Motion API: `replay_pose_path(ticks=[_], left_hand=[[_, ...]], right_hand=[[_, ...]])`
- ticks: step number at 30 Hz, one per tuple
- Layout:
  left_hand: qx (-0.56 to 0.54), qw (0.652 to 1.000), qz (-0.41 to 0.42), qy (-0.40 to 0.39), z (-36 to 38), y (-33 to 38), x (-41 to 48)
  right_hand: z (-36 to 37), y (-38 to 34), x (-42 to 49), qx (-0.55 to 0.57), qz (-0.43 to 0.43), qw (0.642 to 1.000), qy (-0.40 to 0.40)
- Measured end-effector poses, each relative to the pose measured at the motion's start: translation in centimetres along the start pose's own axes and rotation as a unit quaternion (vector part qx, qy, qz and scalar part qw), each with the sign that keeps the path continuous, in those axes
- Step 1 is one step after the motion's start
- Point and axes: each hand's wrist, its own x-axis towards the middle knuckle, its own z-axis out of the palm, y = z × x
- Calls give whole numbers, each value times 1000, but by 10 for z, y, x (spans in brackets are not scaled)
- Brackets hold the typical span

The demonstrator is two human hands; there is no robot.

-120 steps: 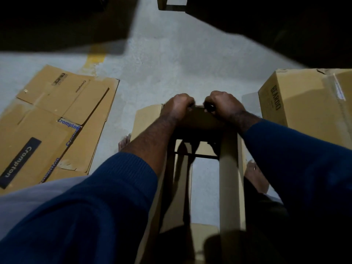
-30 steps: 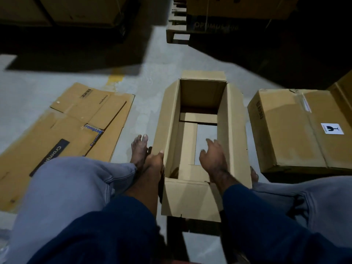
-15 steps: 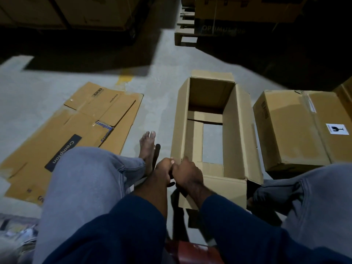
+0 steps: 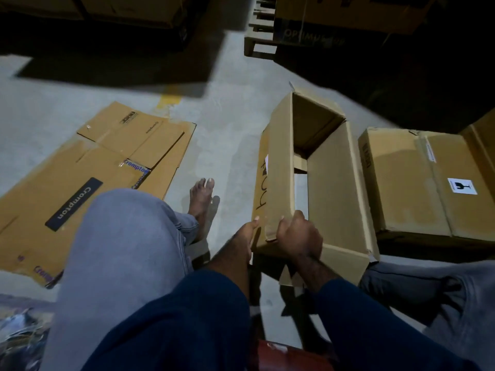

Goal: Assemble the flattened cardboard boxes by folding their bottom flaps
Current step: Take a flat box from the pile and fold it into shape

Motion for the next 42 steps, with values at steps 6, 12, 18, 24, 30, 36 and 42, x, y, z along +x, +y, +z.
replay_pose_path(ticks=[6,12,18,24,30,36,42], left_hand=[[-45,999,-1,-11,7,-4,20],[-68,997,19,3,-1,-9,49],[-200,979,25,-24,-6,-10,67],[-250,967,46,3,-9,-8,74],[-316,943,87,55,-12,-9,66],[-438,872,214,48,-37,23,96],[-385,845,369,48,-49,89,42]], right_hand=[[-15,24,7,55,8,998,22],[-28,13,15,83,-10,995,51],[-48,9,27,166,-11,982,89],[-61,-4,34,217,-27,970,108],[-66,-18,34,244,-52,963,102],[-64,-43,36,376,-41,922,89],[-88,-66,70,615,-4,784,88]])
